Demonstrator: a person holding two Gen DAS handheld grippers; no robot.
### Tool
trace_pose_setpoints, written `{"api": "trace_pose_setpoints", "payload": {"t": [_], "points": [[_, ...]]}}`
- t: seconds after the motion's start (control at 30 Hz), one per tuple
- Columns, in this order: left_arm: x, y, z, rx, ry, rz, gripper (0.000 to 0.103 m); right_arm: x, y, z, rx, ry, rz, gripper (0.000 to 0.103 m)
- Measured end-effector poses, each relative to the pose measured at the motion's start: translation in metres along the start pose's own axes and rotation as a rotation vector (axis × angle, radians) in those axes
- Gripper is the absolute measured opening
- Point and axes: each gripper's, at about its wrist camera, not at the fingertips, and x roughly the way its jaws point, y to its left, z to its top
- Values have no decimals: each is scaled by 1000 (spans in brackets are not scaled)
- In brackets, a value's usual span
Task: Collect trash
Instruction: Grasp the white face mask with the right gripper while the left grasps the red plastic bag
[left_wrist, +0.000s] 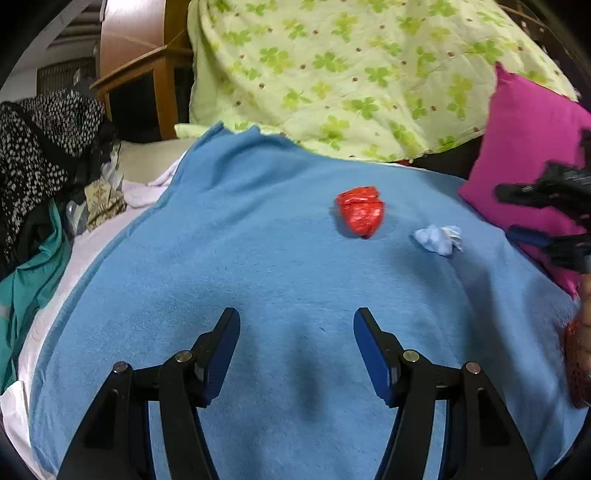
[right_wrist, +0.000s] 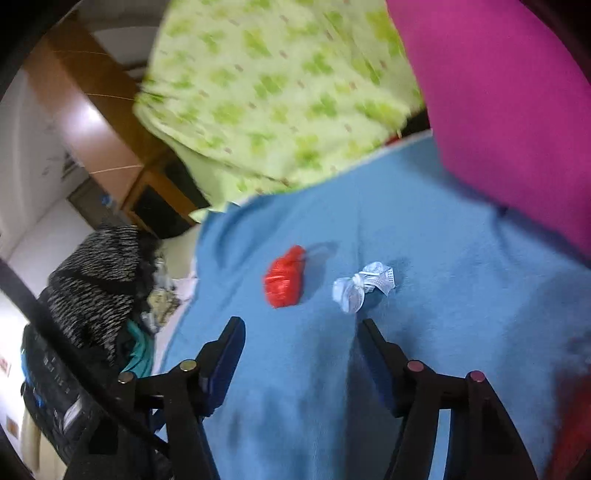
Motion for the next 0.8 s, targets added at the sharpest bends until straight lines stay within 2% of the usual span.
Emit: {"api": "trace_pose_setpoints", "payload": {"t": [0.2,0.3,0.37,0.4,0.43,0.47,0.53,0.6,0.67,0.8], "points": [[14,6,18,17,-38,21,65,93,-47,27,239,90,-41,63],[21,5,24,17,-41,6,65,117,-62,29,331,109,-88,63],[25,3,27,20,-52,1,65,126,-63,31,334,107,-118,60],[27,3,29,16,-55,-5,65,127,-61,33,308,98,-141,51],[30,3,30,8,-54,-11,65,128,-59,33,288,92,-147,36],[34,3,33,-4,-48,-25,65,129,-60,33,286,104,-130,32],[45,3,38,-21,-35,-53,65,122,-62,29,271,104,-120,30],[55,-2,48,-18,-33,-62,65,105,-60,24,232,82,-109,29],[67,-11,61,-16,-30,-103,65,82,-55,10,184,81,-96,29],[100,-38,89,-12,2,-172,71,49,-44,-14,106,112,-73,29]]}}
